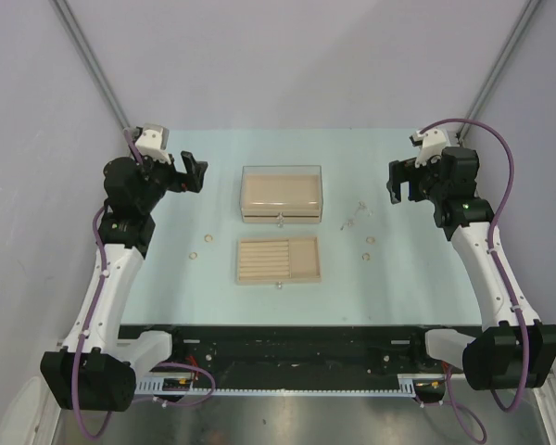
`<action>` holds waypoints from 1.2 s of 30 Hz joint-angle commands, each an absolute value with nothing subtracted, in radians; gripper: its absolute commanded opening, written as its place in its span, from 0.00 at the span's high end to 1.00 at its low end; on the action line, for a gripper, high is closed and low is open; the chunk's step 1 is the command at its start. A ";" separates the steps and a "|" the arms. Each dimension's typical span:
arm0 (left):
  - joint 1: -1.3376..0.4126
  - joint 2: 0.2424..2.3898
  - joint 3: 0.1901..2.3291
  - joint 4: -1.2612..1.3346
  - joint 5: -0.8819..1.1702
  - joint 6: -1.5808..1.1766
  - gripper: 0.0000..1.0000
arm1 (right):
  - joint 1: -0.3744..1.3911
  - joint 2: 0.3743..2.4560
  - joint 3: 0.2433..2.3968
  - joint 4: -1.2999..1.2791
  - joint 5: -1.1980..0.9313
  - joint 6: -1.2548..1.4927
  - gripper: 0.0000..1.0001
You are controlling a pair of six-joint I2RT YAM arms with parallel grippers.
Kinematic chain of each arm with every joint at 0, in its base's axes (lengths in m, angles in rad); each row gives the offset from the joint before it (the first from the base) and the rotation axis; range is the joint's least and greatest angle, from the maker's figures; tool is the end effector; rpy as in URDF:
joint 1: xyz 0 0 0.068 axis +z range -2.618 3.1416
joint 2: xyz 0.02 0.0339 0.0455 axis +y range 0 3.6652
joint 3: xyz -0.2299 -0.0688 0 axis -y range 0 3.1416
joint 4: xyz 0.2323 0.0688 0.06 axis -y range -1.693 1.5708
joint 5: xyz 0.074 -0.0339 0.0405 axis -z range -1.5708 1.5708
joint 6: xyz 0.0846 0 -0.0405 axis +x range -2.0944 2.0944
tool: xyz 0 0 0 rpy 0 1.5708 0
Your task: Organize the mixed jewelry
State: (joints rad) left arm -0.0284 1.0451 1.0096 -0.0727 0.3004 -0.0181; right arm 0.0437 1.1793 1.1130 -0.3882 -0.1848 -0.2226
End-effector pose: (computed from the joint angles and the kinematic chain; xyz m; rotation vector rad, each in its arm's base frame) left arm 0.2920 -0.0333 0.3474 0.2349 1.6657 -0.2870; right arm 0.3083 0.0290 0.3015 -0.3829 1.9811 0.0736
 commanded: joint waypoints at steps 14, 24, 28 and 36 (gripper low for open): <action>-0.028 1.023 1.015 -0.061 0.308 0.021 0.00 | 0.008 1.132 1.157 -0.428 -0.233 -0.228 0.00; -0.028 1.054 0.960 -0.094 0.331 0.072 0.00 | -0.028 1.273 1.143 -0.592 -0.159 -0.336 0.01; -0.028 1.052 0.936 -0.086 0.333 0.081 0.00 | -0.022 1.337 1.137 -0.537 -0.180 -0.345 0.03; -0.028 1.058 0.911 -0.069 0.348 0.072 0.00 | 0.113 1.486 1.137 -0.359 -0.052 -0.362 0.05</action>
